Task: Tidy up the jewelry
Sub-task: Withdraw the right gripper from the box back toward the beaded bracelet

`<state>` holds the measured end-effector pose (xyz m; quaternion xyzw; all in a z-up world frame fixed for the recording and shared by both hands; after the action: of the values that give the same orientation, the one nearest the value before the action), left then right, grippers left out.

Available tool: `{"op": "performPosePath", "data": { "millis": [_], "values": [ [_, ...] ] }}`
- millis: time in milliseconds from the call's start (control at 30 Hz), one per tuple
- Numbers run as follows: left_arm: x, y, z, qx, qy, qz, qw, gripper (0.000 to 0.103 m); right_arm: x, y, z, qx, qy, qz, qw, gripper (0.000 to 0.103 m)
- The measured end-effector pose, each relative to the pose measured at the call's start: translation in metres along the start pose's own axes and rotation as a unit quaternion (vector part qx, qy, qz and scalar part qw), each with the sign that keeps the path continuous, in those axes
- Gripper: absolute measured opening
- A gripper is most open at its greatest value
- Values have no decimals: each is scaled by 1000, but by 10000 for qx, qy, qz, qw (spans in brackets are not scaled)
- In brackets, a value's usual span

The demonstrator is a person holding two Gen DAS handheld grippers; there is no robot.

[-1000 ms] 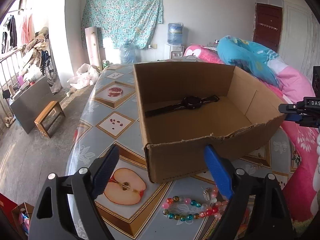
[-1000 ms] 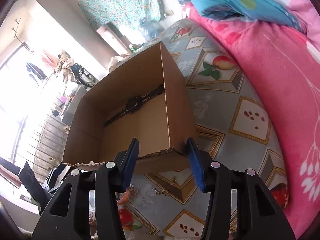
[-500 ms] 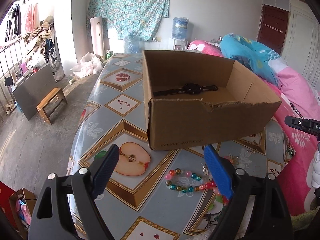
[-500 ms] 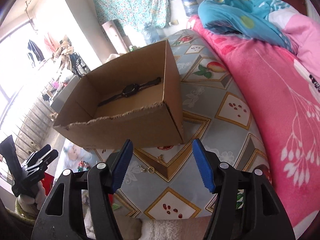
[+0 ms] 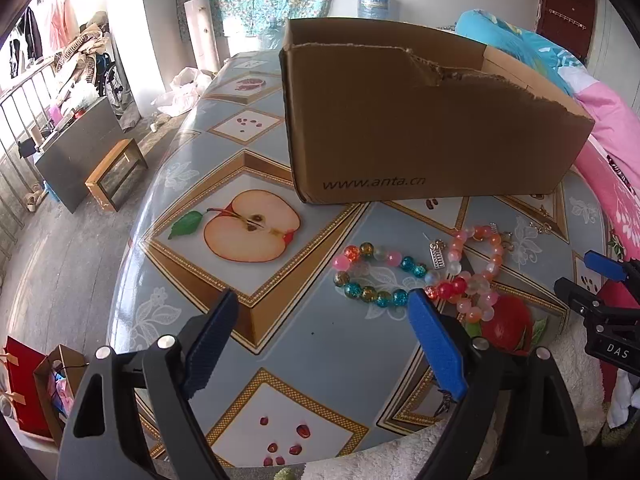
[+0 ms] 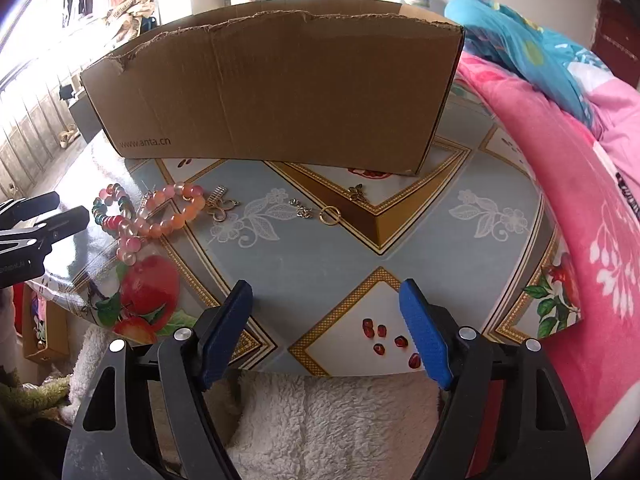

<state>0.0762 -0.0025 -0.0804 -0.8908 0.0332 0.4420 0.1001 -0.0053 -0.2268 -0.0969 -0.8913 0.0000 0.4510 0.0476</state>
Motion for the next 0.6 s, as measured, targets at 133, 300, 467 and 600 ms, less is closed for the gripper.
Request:
{"op": "performPosePath", "data": {
  "millis": [133, 300, 467, 600],
  "values": [
    [8, 5, 4, 98, -131, -85, 9998, 84, 4, 9, 0, 169, -113, 29, 9998, 93],
    [14, 4, 6, 119, -223, -55, 9997, 84, 8, 15, -3, 245, -213, 56, 9995, 95],
    [20, -1, 4, 143, -261, -27, 9996, 89, 13, 22, -10, 260, -308, 18, 9992, 95],
    [26, -6, 3, 80, -383, 39, 9992, 97, 14, 24, -13, 218, -369, -24, 9991, 95]
  ]
}}
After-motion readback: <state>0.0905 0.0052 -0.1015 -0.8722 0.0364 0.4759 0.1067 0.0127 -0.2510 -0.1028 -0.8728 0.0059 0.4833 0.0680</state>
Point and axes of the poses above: each gripper's, at about its wrist camera, not at the fingertips, and x roughly the way its jaws point, y to its right, z to its underside, the point moved 5 cm from there along x, roughly the way its jaws point, and after that the axes turned 9 degrees about -z, right-handed, at the moved point
